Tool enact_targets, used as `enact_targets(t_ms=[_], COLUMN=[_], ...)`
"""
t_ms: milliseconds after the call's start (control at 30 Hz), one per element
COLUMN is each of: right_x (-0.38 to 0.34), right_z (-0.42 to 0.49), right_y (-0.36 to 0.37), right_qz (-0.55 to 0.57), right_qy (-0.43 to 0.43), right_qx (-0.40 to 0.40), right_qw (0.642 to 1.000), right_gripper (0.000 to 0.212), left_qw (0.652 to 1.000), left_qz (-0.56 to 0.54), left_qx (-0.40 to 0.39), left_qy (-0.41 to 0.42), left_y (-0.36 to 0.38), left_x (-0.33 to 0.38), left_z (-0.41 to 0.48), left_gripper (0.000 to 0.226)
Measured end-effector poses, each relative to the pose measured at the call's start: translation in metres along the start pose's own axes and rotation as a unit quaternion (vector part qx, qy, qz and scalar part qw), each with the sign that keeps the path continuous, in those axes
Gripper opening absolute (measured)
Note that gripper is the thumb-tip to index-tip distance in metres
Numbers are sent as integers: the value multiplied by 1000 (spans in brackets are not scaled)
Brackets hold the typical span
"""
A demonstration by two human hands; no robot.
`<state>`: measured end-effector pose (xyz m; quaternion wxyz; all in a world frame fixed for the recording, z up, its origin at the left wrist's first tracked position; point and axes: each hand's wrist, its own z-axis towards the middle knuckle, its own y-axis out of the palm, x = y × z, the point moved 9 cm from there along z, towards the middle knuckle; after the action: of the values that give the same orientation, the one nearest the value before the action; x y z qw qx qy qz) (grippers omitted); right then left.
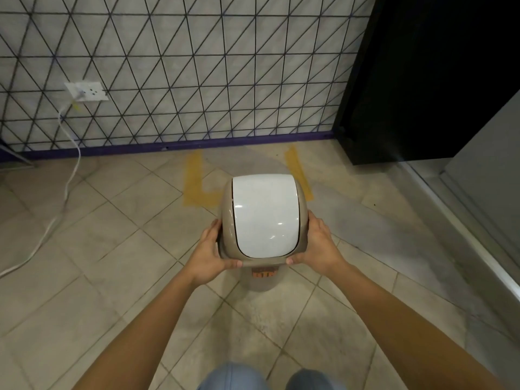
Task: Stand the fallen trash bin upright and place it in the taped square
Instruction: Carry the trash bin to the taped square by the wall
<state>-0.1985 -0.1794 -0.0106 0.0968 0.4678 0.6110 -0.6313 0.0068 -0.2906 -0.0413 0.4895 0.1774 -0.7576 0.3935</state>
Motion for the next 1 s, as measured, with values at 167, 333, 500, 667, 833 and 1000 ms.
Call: enact_targets(t_ms=[167, 333, 500, 667, 833, 1000], right_x=[-8, -9, -12, -14, -20, -22], right_z=[23, 42, 59, 72, 85, 93], right_y=[4, 5, 3, 2, 1, -2], right_qz=[1, 3, 6, 6, 6, 14], right_qy=[16, 23, 13, 5, -1, -8], right_qx=[-7, -6, -3, -10, -18, 8], right_qw=[1000, 1000, 1000, 1000, 1000, 1000], right_gripper=[123, 125, 126, 125, 123, 121], left_qw=[1000, 999, 999, 999, 998, 996], left_qz=[-17, -38, -49, -53, -58, -6], left_qx=[-4, -9, -8, -2, 3, 85], left_qy=[-4, -7, -6, -10, -15, 28], left_y=[-9, -16, -20, -23, -27, -39], left_x=[-2, -6, -4, -3, -3, 12], left_z=[21, 38, 52, 61, 72, 74], left_gripper=[116, 117, 115, 115, 115, 115])
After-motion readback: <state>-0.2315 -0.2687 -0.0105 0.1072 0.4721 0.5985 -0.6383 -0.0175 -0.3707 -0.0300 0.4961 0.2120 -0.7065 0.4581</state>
